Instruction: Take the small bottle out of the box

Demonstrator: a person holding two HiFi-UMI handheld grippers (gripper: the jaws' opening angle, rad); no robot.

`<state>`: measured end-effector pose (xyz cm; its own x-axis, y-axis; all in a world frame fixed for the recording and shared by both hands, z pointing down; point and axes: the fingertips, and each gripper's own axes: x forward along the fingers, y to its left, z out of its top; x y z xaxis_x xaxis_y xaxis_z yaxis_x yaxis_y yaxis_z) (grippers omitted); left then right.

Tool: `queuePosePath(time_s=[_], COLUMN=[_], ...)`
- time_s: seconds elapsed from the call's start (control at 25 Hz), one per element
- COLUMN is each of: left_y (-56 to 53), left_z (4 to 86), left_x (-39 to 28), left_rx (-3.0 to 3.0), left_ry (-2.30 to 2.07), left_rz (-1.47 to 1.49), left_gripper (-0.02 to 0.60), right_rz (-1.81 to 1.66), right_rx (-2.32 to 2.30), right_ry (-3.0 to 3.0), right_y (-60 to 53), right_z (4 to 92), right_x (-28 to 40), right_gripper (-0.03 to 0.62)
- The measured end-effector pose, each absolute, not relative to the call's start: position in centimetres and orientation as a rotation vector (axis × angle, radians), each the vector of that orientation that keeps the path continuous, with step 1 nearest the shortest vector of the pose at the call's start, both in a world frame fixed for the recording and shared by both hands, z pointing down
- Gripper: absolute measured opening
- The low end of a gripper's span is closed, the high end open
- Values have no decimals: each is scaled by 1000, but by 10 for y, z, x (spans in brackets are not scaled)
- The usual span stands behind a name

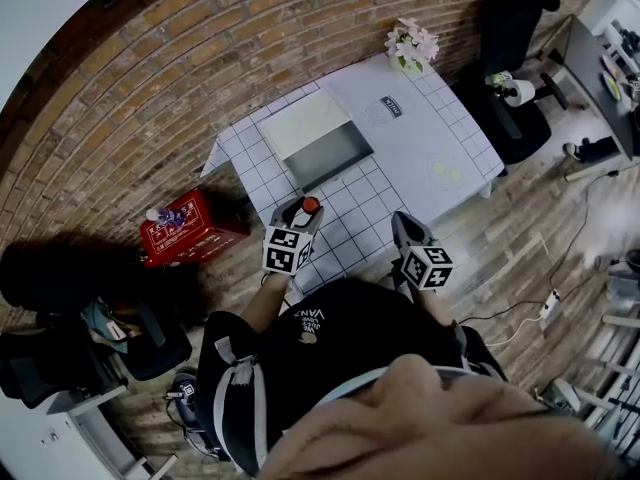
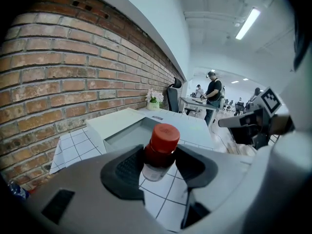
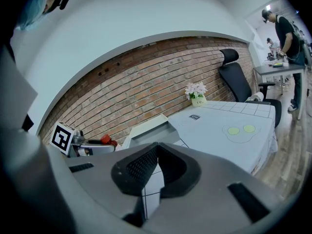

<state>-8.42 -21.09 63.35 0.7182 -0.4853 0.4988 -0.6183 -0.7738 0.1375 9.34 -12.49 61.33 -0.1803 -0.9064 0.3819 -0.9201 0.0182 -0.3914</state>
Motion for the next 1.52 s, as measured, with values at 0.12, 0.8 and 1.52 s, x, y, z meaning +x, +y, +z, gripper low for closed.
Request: queuePosePath(time_s=[0.12, 0.8, 1.52], left_y=[-206, -150, -58], left_z=[633, 613, 613], left_x=[-84, -70, -52], left_rx=[2612, 2492, 2329], left_ry=[-899, -1157, -1374], left_rz=[630, 555, 471], left_gripper=[207, 207, 207], right_rz=[887, 836, 777], right_rx=[1973, 1758, 1483], right_ry=[-2240, -2392, -2498], right_y=[-126, -116, -73], right_z=[612, 599, 598], right_x=[97, 134, 158], right_gripper=[3, 3, 3])
